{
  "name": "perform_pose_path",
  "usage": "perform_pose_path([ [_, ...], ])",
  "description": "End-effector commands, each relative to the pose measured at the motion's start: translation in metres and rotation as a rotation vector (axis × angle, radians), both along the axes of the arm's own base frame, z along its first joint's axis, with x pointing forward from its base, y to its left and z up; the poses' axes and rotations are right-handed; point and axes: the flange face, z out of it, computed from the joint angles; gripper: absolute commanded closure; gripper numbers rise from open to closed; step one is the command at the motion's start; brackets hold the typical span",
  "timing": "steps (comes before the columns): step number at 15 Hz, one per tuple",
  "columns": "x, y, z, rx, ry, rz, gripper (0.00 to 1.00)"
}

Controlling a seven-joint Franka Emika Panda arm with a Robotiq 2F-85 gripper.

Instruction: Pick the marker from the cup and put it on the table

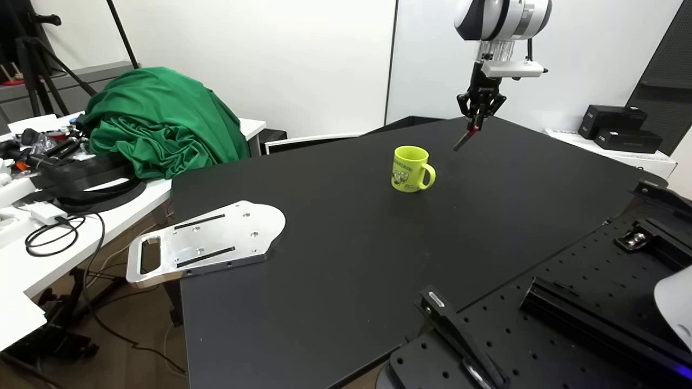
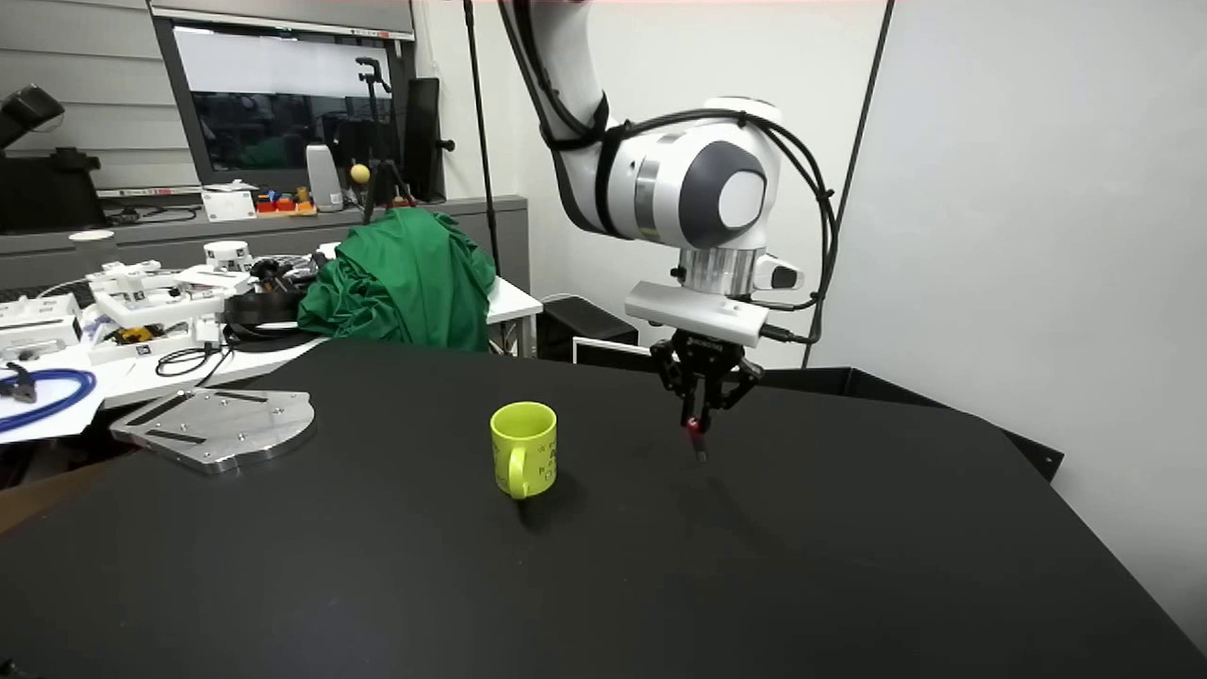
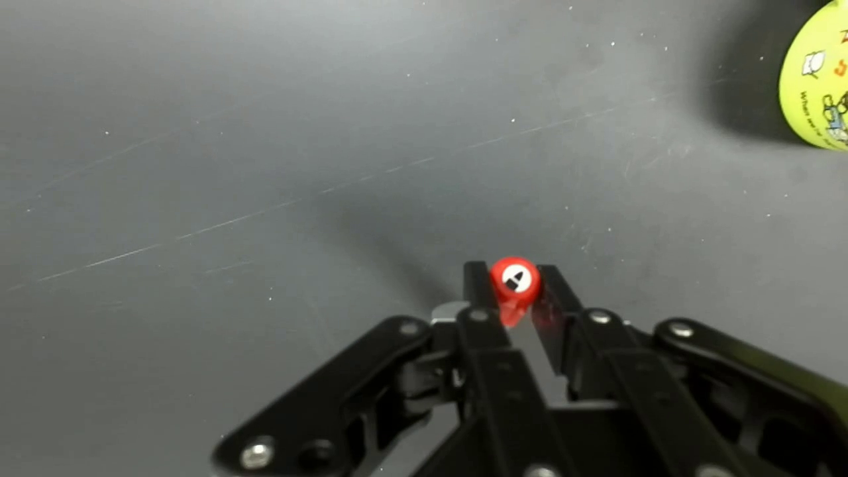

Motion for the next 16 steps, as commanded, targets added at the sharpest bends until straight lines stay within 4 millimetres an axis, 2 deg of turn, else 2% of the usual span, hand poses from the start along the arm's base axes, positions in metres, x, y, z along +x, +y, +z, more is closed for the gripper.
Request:
perform_pose_path([
  [1, 0.004, -0.002, -0.001, 0.03, -0.058, -0.002, 0.95],
  [8, 0.016, -0.002, -0.014, 0.078, -0.242, -0.003, 0.95],
  [16, 0.031, 0.003, -0.046, 0.058, -0.241, 0.002, 0.95],
])
